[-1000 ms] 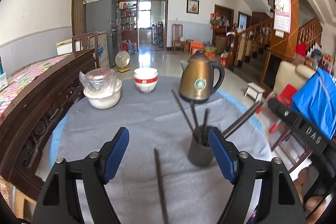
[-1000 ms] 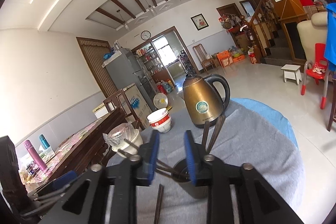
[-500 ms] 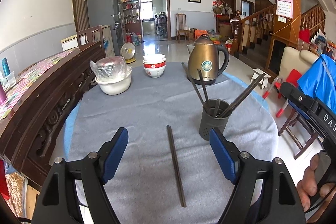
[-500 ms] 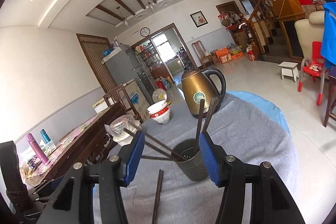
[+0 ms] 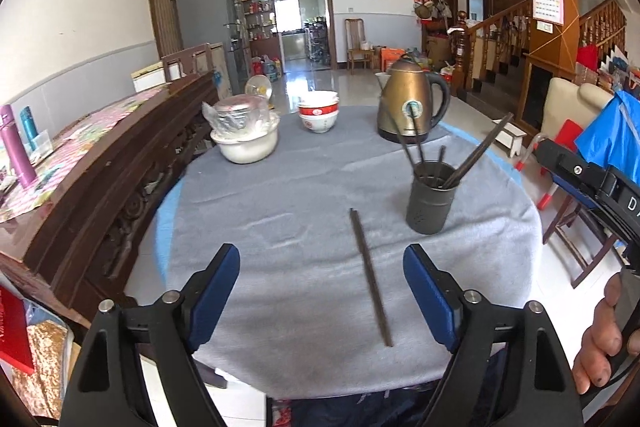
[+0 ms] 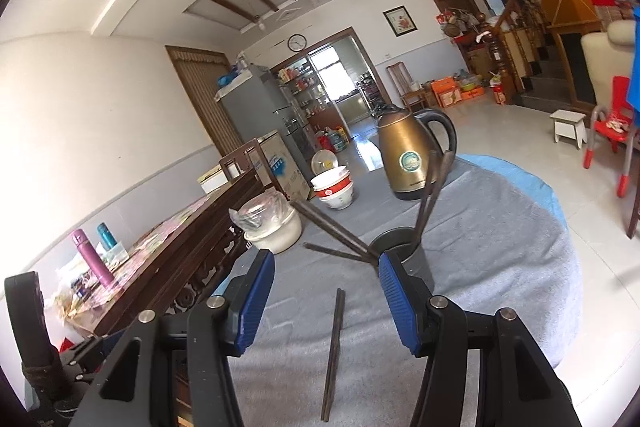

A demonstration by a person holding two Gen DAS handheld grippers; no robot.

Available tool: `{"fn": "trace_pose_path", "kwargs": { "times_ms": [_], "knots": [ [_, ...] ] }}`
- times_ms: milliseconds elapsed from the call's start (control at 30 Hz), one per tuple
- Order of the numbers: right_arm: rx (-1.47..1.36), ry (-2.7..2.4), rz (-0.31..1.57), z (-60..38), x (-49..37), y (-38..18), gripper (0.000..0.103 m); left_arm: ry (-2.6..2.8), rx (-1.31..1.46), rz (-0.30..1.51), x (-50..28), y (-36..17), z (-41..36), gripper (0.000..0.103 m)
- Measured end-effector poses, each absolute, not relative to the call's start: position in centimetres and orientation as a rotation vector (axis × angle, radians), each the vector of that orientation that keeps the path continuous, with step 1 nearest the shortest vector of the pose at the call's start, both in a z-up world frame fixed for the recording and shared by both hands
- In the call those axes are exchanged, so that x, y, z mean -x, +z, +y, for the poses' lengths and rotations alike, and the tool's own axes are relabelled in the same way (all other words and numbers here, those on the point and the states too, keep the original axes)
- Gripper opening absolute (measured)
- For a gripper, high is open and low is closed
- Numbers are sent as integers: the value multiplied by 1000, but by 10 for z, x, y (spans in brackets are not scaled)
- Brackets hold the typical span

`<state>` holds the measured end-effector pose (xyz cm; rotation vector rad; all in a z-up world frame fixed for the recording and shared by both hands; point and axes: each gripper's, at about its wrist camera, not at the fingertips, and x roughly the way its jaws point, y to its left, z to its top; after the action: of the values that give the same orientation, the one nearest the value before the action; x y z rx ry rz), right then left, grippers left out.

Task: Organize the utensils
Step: 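Move both open grippers back toward the last chopstick on the cloth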

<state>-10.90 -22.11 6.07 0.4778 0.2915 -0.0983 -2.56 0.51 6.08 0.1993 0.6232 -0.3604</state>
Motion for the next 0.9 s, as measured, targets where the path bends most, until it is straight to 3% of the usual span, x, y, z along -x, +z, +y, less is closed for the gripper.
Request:
{"fn": "trace_pose_path", "kwargs": {
  "times_ms": [900],
  "knots": [
    [-460,-37,322,-203,111,45,59,-139,-342,529,32,63,10,87]
  ]
}}
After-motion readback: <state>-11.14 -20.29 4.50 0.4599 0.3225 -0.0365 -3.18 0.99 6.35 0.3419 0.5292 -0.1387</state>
